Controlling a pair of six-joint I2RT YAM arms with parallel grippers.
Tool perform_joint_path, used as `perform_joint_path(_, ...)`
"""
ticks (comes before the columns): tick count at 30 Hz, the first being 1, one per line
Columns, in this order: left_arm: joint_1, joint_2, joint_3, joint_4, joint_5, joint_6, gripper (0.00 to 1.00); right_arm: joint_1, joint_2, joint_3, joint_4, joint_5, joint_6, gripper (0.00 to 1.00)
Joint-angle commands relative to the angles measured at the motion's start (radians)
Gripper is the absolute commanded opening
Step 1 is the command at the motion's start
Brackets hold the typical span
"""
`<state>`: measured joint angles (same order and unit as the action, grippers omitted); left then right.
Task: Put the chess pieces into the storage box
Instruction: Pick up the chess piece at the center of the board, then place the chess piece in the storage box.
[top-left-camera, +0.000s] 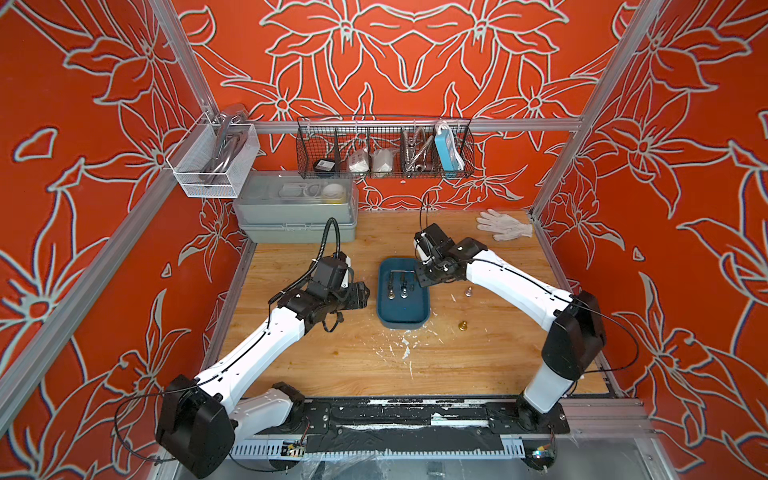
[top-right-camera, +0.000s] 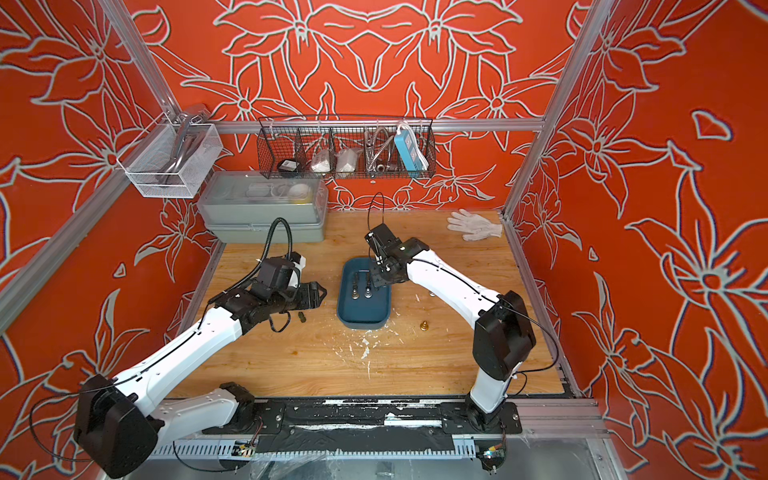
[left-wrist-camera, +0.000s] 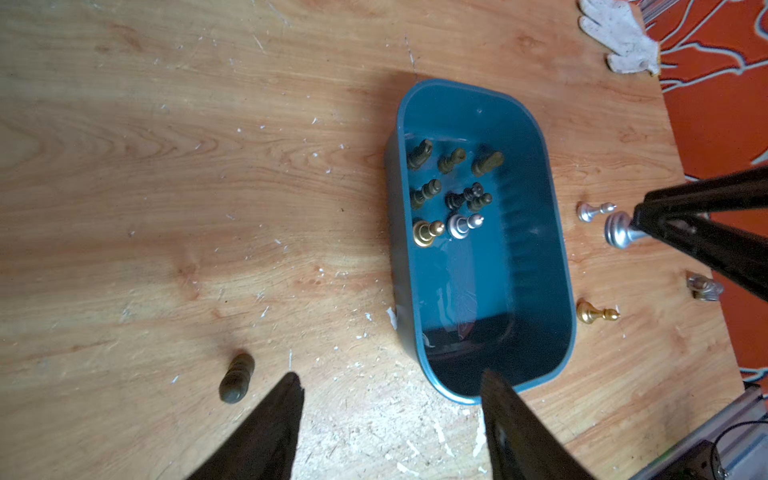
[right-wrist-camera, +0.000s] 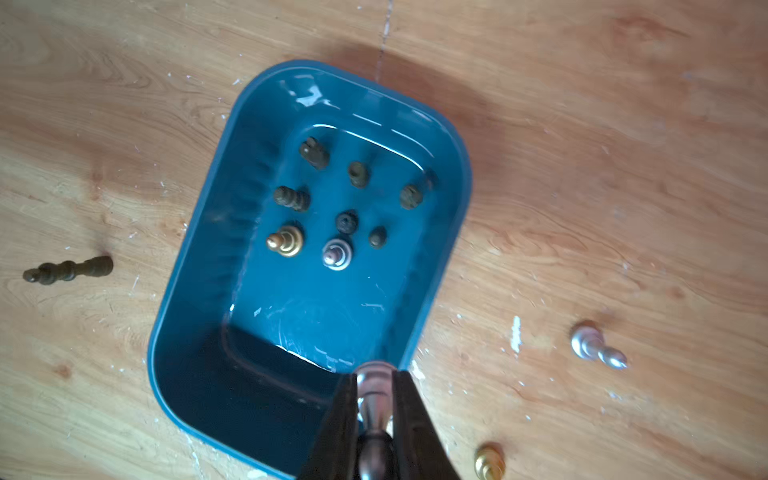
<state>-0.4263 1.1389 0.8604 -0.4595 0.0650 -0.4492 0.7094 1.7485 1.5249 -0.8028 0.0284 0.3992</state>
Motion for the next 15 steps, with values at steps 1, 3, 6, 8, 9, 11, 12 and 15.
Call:
perform_joint_path(1,0.003,-0.010,-0.001,-0.037,-0.033,-0.001,0.68,0.013,0.086,0.032,-0.003,0.000,-0.006,0.15)
perform_joint_path(3,0.003,-0.008,-0.003,-0.042,-0.034,0.000,0.68,0.018,0.131,0.057,-0.011,-0.005,-0.012,0.15)
perform_joint_path(6,0.003,-0.002,-0.003,-0.046,-0.036,0.004,0.68,0.021,0.193,0.077,-0.007,-0.005,-0.017,0.15)
perform_joint_path(8,0.003,-0.001,-0.005,-0.048,-0.036,0.004,0.68,0.025,0.221,0.086,-0.006,-0.003,-0.016,0.14)
perform_joint_path(9,0.003,0.000,-0.007,-0.047,-0.036,0.003,0.68,0.024,0.232,0.087,-0.002,0.003,-0.014,0.14)
perform_joint_path(11,0.003,0.003,-0.006,-0.047,-0.033,0.006,0.68,0.024,0.250,0.087,0.005,0.006,-0.013,0.14)
perform_joint_path(12,0.003,0.002,-0.006,-0.045,-0.031,0.007,0.68,0.025,0.261,0.088,0.003,0.012,-0.013,0.14)
perform_joint_path(15,0.002,-0.002,-0.009,-0.040,-0.033,0.009,0.68,0.025,0.282,0.086,0.008,0.020,-0.013,0.14)
